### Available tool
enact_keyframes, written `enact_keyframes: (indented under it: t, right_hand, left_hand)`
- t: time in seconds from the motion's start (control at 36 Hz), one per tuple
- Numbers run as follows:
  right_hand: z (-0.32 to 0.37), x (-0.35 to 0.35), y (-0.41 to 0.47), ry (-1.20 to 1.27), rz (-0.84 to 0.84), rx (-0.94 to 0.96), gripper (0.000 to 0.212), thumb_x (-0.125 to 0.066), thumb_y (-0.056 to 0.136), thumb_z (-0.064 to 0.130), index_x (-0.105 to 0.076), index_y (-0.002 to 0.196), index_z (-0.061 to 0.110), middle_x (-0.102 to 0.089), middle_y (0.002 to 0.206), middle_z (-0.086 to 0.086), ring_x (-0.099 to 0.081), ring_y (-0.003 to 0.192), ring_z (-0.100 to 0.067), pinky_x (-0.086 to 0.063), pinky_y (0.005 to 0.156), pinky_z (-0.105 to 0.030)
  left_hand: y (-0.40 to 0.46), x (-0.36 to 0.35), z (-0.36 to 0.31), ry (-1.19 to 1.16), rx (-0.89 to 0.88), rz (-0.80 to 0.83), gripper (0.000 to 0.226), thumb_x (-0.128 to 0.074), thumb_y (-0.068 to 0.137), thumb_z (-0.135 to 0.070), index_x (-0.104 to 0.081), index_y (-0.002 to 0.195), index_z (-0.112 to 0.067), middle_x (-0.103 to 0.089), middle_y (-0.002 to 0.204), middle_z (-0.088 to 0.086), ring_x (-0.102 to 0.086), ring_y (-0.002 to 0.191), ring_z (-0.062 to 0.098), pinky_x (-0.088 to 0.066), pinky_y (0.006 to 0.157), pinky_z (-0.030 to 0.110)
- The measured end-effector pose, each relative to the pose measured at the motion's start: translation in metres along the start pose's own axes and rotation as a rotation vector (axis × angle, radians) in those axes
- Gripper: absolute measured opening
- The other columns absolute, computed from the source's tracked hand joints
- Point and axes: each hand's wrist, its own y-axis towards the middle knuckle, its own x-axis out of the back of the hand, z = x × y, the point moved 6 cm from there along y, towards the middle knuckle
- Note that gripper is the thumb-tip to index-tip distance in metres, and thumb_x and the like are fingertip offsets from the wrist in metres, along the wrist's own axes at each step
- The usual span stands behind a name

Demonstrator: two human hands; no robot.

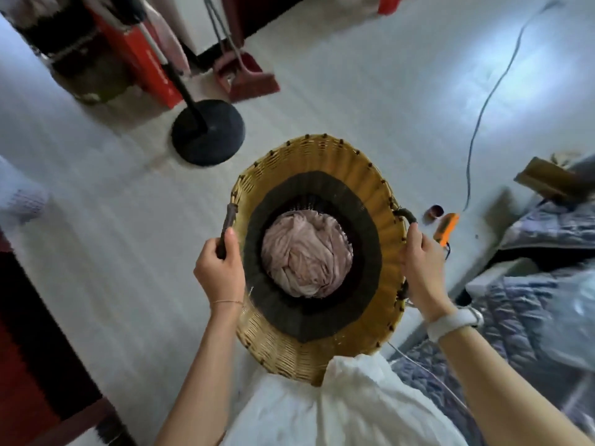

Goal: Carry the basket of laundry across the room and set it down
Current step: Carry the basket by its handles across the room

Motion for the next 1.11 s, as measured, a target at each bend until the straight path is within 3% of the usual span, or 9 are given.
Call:
enact_keyframes:
  t: [0.14, 0.22, 0.5, 0.78, 0.92, 1.03, 1.11]
  right_hand:
    - [-0.006, 0.06, 0.051, 0.112, -0.199, -0.118, 0.041, -0.036, 0.091, 0.04, -0.031, 0.056, 0.021, -0.031, 0.058, -0.005, -0.032, 0.058, -0.021, -0.025, 0.054, -0.034]
    - [-0.005, 0.087, 0.082, 0.151, -0.311, -0.169, 0.042, -0.037, 0.09, 0.042, -0.029, 0.055, 0.021, -0.03, 0.058, -0.004, -0.03, 0.055, -0.02, -0.023, 0.052, -0.034]
    - [0.043, 0.133, 0.22, 0.253, -0.59, -0.246, 0.043, -0.038, 0.091, 0.039, -0.031, 0.054, 0.02, -0.032, 0.054, -0.003, -0.029, 0.053, -0.017, -0.022, 0.052, -0.032]
    - [0.078, 0.177, 0.335, 0.374, -0.73, -0.338, 0.039, -0.038, 0.093, 0.036, -0.048, 0.06, 0.018, -0.043, 0.054, -0.003, -0.038, 0.051, -0.016, -0.031, 0.051, -0.029]
    - [0.077, 0.206, 0.399, 0.459, -0.797, -0.369, 0.037, -0.037, 0.093, 0.036, -0.046, 0.06, 0.021, -0.039, 0.049, 0.002, -0.034, 0.041, -0.006, -0.028, 0.043, -0.023]
    - [0.072, 0.238, 0.46, 0.509, -0.821, -0.382, 0.037, -0.038, 0.092, 0.038, -0.046, 0.059, 0.021, -0.04, 0.034, 0.011, -0.033, 0.042, -0.008, -0.027, 0.044, -0.024]
    - [0.07, 0.272, 0.517, 0.531, -0.845, -0.372, 0.038, -0.039, 0.092, 0.037, -0.046, 0.058, 0.021, -0.039, 0.045, 0.007, -0.032, 0.041, -0.007, -0.026, 0.045, -0.025]
  left_hand:
    - [0.014, -0.092, -0.062, -0.021, -0.075, 0.198, 0.033, -0.048, 0.091, -0.028, -0.052, 0.068, -0.005, -0.045, 0.056, -0.003, -0.039, 0.052, 0.008, -0.032, 0.045, 0.006]
    - [0.026, -0.141, -0.097, -0.024, -0.106, 0.284, 0.036, -0.049, 0.09, -0.032, -0.055, 0.069, -0.003, -0.049, 0.06, 0.005, -0.04, 0.053, 0.009, -0.034, 0.051, 0.022]
    - [0.097, -0.309, -0.227, -0.014, -0.201, 0.495, 0.038, -0.049, 0.09, -0.033, -0.052, 0.068, -0.002, -0.044, 0.057, 0.001, -0.039, 0.054, 0.01, -0.032, 0.05, 0.02]
    - [0.143, -0.454, -0.361, -0.004, -0.3, 0.657, 0.037, -0.049, 0.09, -0.032, -0.046, 0.063, -0.008, -0.041, 0.055, -0.001, -0.037, 0.053, 0.013, -0.032, 0.051, 0.025]
    - [0.152, -0.535, -0.418, -0.011, -0.341, 0.743, 0.036, -0.049, 0.089, -0.037, -0.051, 0.069, -0.007, -0.047, 0.065, 0.014, -0.042, 0.063, 0.025, -0.036, 0.06, 0.036]
    - [0.143, -0.599, -0.464, -0.006, -0.371, 0.795, 0.036, -0.05, 0.088, -0.038, -0.053, 0.07, -0.007, -0.044, 0.066, 0.014, -0.038, 0.063, 0.023, -0.031, 0.056, 0.032]
    - [0.134, -0.653, -0.499, -0.003, -0.377, 0.799, 0.04, -0.05, 0.088, -0.038, -0.056, 0.071, -0.002, -0.044, 0.064, 0.012, -0.037, 0.061, 0.023, -0.028, 0.052, 0.029]
